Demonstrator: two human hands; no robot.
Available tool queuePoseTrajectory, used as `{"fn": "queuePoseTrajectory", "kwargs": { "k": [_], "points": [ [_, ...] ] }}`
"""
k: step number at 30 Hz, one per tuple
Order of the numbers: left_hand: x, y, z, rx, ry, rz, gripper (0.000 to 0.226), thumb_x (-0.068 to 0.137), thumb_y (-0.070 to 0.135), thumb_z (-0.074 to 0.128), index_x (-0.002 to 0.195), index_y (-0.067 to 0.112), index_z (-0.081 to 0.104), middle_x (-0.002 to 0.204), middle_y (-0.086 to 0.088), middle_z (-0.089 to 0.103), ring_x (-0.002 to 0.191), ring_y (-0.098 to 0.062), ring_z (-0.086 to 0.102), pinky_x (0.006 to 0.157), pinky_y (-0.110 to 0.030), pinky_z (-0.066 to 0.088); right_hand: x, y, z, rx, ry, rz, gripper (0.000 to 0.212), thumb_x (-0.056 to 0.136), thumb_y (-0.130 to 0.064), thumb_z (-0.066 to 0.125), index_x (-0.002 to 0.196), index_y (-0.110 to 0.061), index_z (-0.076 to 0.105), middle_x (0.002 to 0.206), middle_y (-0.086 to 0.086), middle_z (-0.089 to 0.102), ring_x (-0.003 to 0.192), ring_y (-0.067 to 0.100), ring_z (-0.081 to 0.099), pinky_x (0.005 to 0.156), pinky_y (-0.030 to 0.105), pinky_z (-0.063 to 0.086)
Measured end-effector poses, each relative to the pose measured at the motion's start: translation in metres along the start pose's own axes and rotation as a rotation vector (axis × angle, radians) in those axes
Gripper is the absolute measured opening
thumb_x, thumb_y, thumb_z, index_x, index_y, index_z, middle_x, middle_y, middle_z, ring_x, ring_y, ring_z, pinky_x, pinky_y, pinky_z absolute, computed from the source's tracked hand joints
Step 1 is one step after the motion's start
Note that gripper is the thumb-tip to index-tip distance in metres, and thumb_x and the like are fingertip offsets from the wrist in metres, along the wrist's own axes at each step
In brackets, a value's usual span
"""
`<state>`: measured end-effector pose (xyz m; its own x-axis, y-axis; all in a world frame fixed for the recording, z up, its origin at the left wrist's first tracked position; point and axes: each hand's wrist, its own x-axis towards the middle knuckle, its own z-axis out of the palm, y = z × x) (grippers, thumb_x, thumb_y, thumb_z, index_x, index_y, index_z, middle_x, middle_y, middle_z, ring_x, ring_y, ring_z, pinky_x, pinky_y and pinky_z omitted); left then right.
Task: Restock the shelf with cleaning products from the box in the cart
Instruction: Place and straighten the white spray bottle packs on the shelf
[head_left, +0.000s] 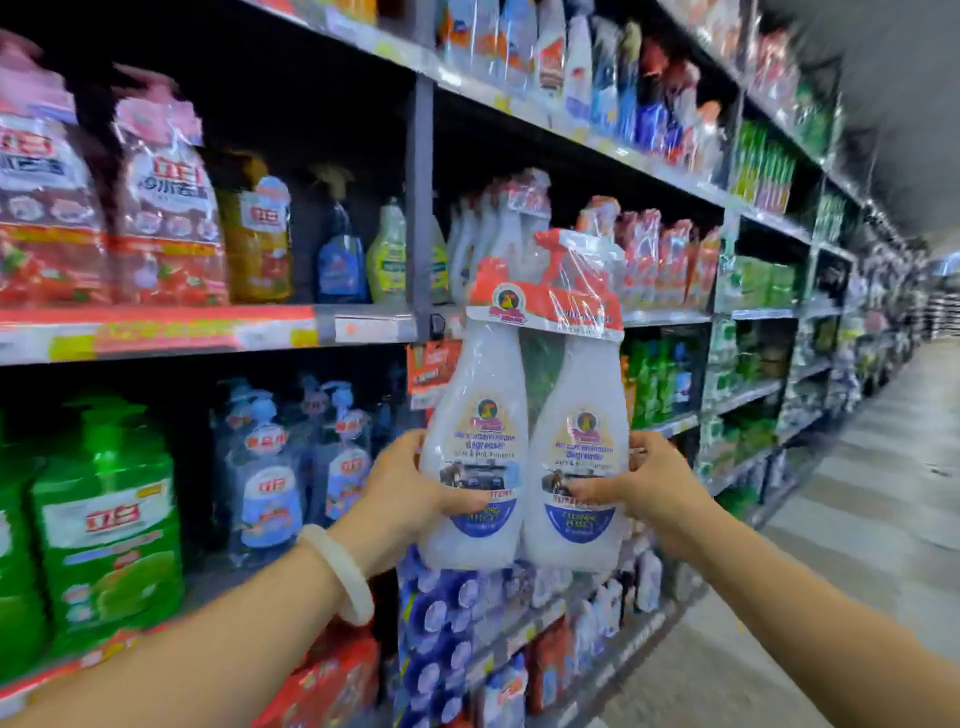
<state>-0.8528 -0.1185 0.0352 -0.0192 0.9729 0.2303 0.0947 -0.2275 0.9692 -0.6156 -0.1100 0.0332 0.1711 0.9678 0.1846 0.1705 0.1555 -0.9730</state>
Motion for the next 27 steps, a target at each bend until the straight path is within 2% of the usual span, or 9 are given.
{"fn": "queuePoseTrajectory", "kwargs": {
  "k": [3, 5, 8, 12, 15, 19, 21, 24, 27],
  "points": [
    [0.068, 0.014, 0.028, 0.010, -0.043, 0.084, 0.054, 0.059, -0.006, 0.084, 0.094, 0.022, 0.055, 0.094, -0.002, 0.069, 0.082, -0.017, 0.067, 0.073, -0.038, 0.057, 0.071, -0.010, -0.015, 0.022, 0.020, -0.044, 0.078, 0.052, 0.004, 0.088, 0.120, -0.002, 0.048, 0.101, 0.018, 0.070, 0.086, 0.033, 0.070, 0.071, 0.043, 0.058],
    [0.115, 0.028, 0.040, -0.013, -0.042, 0.120, 0.057, 0.057, -0.006, 0.085, 0.101, 0.017, 0.057, 0.094, -0.003, 0.070, 0.080, -0.017, 0.068, 0.071, -0.035, 0.057, 0.122, -0.028, -0.021, 0.024, 0.024, -0.084, 0.076, 0.053, 0.003, 0.088, 0.118, -0.003, 0.048, 0.099, 0.016, 0.070, 0.084, 0.031, 0.070, 0.068, 0.041, 0.059],
    [0.183, 0.051, 0.053, -0.027, 0.006, 0.207, 0.050, 0.056, -0.006, 0.086, 0.089, 0.019, 0.058, 0.087, 0.000, 0.070, 0.074, -0.012, 0.066, 0.068, -0.032, 0.057, 0.188, -0.062, -0.025, 0.034, 0.014, -0.181, 0.060, 0.062, 0.007, 0.081, 0.112, -0.002, 0.049, 0.095, 0.015, 0.069, 0.080, 0.028, 0.068, 0.060, 0.033, 0.056],
    [0.259, 0.082, 0.064, -0.006, 0.031, 0.307, 0.051, 0.057, -0.003, 0.086, 0.100, 0.008, 0.064, 0.091, -0.004, 0.072, 0.076, -0.015, 0.068, 0.065, -0.026, 0.058, 0.266, -0.093, -0.029, 0.061, 0.029, -0.268, 0.061, 0.065, 0.004, 0.080, 0.115, -0.004, 0.046, 0.102, 0.016, 0.067, 0.082, 0.029, 0.067, 0.061, 0.034, 0.054],
    [0.300, 0.097, 0.076, 0.019, 0.026, 0.346, 0.043, 0.059, -0.002, 0.085, 0.093, 0.013, 0.064, 0.094, -0.006, 0.072, 0.080, -0.019, 0.069, 0.072, -0.035, 0.058, 0.316, -0.105, -0.032, 0.045, 0.050, -0.323, 0.063, 0.061, 0.000, 0.083, 0.114, -0.004, 0.050, 0.106, 0.016, 0.068, 0.089, 0.030, 0.068, 0.072, 0.040, 0.056],
    [0.350, 0.105, 0.088, 0.072, 0.095, 0.390, 0.040, 0.061, -0.001, 0.085, 0.083, 0.018, 0.058, 0.095, -0.007, 0.069, 0.089, -0.026, 0.068, 0.083, -0.041, 0.056, 0.371, -0.115, -0.033, 0.048, 0.030, -0.398, 0.054, 0.068, -0.001, 0.080, 0.114, -0.006, 0.052, 0.100, 0.007, 0.067, 0.082, 0.018, 0.067, 0.063, 0.027, 0.053],
    [0.373, 0.108, 0.095, 0.107, 0.145, 0.408, 0.046, 0.059, 0.004, 0.087, 0.095, 0.013, 0.060, 0.101, -0.008, 0.070, 0.093, -0.026, 0.068, 0.086, -0.044, 0.055, 0.402, -0.117, -0.032, 0.069, 0.005, -0.424, 0.051, 0.069, -0.002, 0.079, 0.110, -0.010, 0.050, 0.094, 0.003, 0.065, 0.081, 0.017, 0.065, 0.061, 0.024, 0.049],
    [0.406, 0.109, 0.106, 0.103, 0.235, 0.429, 0.062, 0.059, 0.004, 0.087, 0.112, 0.004, 0.056, 0.107, -0.011, 0.069, 0.095, -0.027, 0.067, 0.086, -0.046, 0.055, 0.450, -0.121, -0.028, 0.085, -0.050, -0.472, 0.041, 0.070, -0.001, 0.079, 0.101, -0.012, 0.054, 0.091, 0.002, 0.066, 0.084, 0.023, 0.066, 0.067, 0.029, 0.054],
    [0.435, 0.107, 0.118, 0.097, 0.312, 0.429, 0.044, 0.063, -0.001, 0.084, 0.097, 0.010, 0.058, 0.094, -0.003, 0.067, 0.086, -0.020, 0.066, 0.075, -0.036, 0.056, 0.497, -0.121, -0.025, 0.094, -0.113, -0.505, 0.039, 0.072, 0.004, 0.076, 0.104, -0.003, 0.055, 0.093, 0.007, 0.067, 0.079, 0.020, 0.066, 0.059, 0.019, 0.057]
  ]
}}
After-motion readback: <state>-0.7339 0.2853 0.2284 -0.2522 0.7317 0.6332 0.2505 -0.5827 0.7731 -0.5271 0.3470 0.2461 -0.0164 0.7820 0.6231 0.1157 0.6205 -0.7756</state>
